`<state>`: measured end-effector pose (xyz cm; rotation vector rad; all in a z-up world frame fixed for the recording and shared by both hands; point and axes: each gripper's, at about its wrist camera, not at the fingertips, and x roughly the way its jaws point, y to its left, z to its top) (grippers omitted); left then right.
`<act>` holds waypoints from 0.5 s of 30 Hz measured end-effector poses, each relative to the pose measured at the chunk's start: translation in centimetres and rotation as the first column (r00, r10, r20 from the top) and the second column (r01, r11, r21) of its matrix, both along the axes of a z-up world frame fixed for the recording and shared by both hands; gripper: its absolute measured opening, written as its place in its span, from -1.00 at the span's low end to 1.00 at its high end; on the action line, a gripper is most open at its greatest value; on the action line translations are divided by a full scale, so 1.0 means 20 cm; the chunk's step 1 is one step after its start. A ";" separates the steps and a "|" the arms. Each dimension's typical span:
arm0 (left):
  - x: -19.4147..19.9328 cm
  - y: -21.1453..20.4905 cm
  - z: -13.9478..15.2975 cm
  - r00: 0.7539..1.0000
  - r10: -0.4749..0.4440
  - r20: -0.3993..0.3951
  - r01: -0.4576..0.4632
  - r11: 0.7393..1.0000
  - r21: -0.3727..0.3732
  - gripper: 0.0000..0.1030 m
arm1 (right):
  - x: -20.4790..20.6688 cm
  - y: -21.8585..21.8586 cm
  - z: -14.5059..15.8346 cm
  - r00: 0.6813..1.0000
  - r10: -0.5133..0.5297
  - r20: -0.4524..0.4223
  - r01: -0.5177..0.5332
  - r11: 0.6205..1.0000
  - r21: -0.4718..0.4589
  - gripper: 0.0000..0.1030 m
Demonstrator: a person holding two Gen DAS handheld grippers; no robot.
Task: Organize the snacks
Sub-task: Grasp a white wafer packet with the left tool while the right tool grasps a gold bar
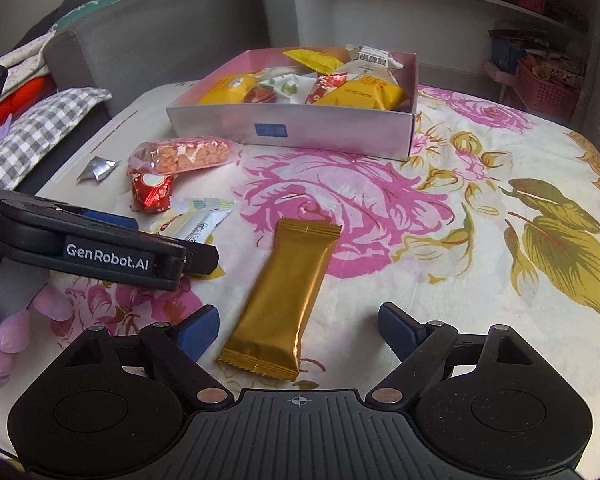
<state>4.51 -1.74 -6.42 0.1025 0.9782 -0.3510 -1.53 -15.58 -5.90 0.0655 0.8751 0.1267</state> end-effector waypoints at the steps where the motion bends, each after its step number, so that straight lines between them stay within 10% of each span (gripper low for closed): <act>1: -0.02 0.00 0.00 1.000 -0.019 0.018 0.019 1.000 0.023 0.51 | 0.00 0.01 0.00 1.000 0.007 0.007 -0.007 1.000 -0.011 0.70; 15: -0.07 0.08 0.01 0.990 -0.127 0.069 0.125 0.991 0.040 0.07 | 0.02 0.05 -0.01 0.998 0.033 0.060 -0.031 0.999 -0.039 0.33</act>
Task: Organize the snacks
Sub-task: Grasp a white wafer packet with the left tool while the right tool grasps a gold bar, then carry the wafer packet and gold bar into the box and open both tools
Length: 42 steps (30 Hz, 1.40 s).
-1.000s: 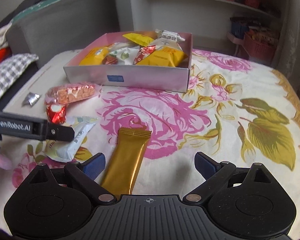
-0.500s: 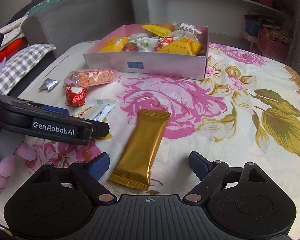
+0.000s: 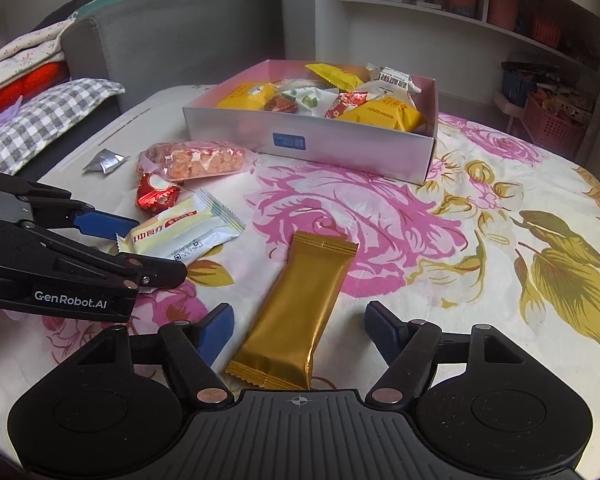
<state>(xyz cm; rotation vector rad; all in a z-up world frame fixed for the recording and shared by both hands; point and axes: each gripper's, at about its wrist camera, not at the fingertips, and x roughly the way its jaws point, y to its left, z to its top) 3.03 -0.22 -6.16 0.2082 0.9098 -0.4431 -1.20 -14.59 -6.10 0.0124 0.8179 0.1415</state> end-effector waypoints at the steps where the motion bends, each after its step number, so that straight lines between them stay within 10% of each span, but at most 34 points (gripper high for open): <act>1: 0.00 0.00 0.00 1.000 -0.002 -0.003 0.002 1.000 -0.001 0.07 | 0.00 0.00 0.00 1.000 -0.001 0.003 0.001 1.000 0.001 0.30; 11: -0.01 0.03 0.01 0.999 -0.012 -0.033 0.012 1.000 -0.018 0.06 | 0.03 0.03 0.02 0.999 0.034 -0.004 -0.034 0.999 -0.011 -0.46; 42: 0.01 0.15 0.21 0.988 -0.011 -0.154 -0.030 0.964 -0.263 0.05 | 0.09 -0.11 0.23 0.990 -0.105 -0.096 0.122 0.972 0.201 -0.46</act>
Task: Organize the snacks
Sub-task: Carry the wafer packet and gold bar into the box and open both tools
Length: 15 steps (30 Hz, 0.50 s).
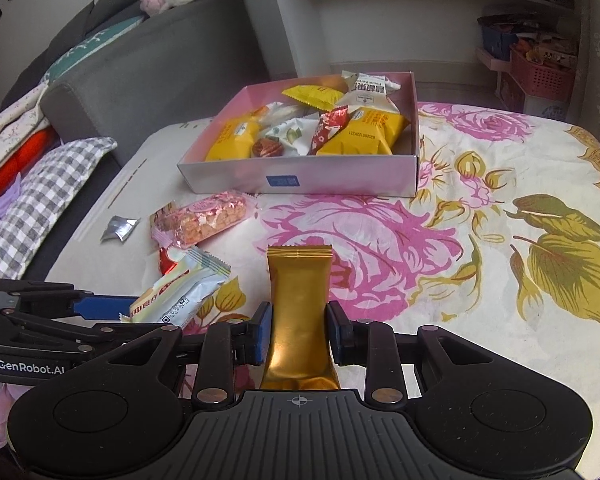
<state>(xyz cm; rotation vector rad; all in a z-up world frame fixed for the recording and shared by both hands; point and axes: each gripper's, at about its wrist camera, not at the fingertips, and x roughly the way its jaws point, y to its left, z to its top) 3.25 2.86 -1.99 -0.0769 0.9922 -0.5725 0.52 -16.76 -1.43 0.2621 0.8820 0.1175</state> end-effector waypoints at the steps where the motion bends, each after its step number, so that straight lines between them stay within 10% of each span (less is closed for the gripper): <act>1: 0.00 0.00 0.01 1.000 0.001 0.004 -0.001 1.000 -0.008 0.05 | 0.01 -0.01 0.01 1.000 -0.011 -0.001 0.011 1.000 0.009 -0.46; 15: 0.22 0.08 0.13 0.987 0.153 0.051 -0.151 0.988 -0.038 0.05 | 0.21 -0.09 0.14 0.995 -0.073 0.067 0.065 0.992 0.112 -0.46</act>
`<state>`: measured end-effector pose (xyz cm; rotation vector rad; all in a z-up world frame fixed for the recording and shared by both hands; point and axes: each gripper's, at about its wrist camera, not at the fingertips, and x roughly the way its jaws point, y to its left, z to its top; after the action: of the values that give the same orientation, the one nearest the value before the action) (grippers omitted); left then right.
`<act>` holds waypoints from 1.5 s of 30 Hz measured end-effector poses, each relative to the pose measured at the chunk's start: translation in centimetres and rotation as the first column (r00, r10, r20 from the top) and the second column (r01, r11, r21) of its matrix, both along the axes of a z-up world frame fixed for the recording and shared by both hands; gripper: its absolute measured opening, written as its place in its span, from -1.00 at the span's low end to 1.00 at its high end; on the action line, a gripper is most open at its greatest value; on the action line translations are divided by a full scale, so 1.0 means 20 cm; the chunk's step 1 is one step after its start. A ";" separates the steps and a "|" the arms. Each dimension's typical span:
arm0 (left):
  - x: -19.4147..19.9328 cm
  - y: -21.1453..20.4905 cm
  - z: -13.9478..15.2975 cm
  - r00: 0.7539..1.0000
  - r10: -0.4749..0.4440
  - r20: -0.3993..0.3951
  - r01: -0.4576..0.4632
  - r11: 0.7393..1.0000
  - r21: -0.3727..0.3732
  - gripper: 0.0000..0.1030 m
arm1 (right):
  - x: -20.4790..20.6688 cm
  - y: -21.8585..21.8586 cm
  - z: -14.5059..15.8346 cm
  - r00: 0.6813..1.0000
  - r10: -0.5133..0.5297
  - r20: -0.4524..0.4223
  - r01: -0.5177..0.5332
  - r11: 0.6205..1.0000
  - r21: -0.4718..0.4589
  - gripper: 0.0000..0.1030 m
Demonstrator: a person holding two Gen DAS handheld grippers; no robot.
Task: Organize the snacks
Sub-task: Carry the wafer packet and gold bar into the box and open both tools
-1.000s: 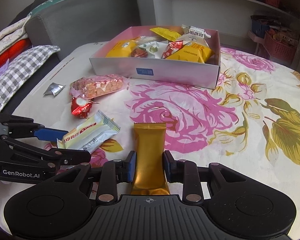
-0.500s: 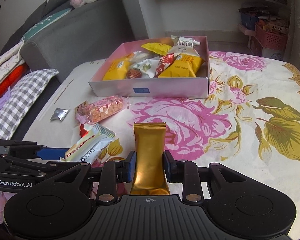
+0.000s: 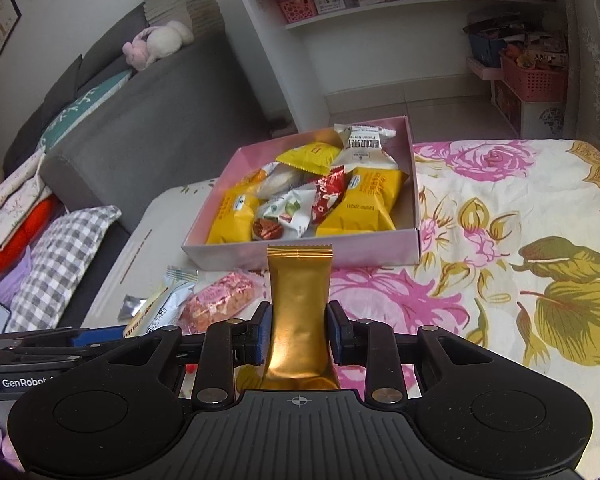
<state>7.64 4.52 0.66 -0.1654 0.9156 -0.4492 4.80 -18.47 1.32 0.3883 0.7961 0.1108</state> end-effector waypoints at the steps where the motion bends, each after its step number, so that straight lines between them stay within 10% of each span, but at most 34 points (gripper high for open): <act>1: 0.03 0.00 0.00 1.000 0.012 0.006 -0.012 1.000 0.009 0.05 | 0.02 -0.01 0.00 1.000 -0.005 0.004 0.005 1.000 0.009 -0.46; 20: 0.62 -0.15 -0.07 0.990 0.060 0.127 -0.073 0.992 0.102 0.05 | 0.39 -0.17 -0.12 0.988 -0.138 0.072 0.115 0.960 0.255 -0.46; 41: 0.84 -0.29 -0.16 0.989 0.049 0.140 -0.071 0.984 0.161 0.06 | 0.56 -0.20 -0.23 0.987 -0.148 0.068 0.121 0.948 0.294 -0.43; 45: 0.82 -0.28 -0.15 0.987 0.039 0.153 -0.062 0.987 0.146 0.35 | 0.55 -0.19 -0.21 0.986 -0.147 0.076 0.120 0.950 0.289 -0.36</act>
<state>24.14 -1.06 -2.32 -0.0166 0.7918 -0.3394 15.80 -22.21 -2.94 0.7026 0.6564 0.1165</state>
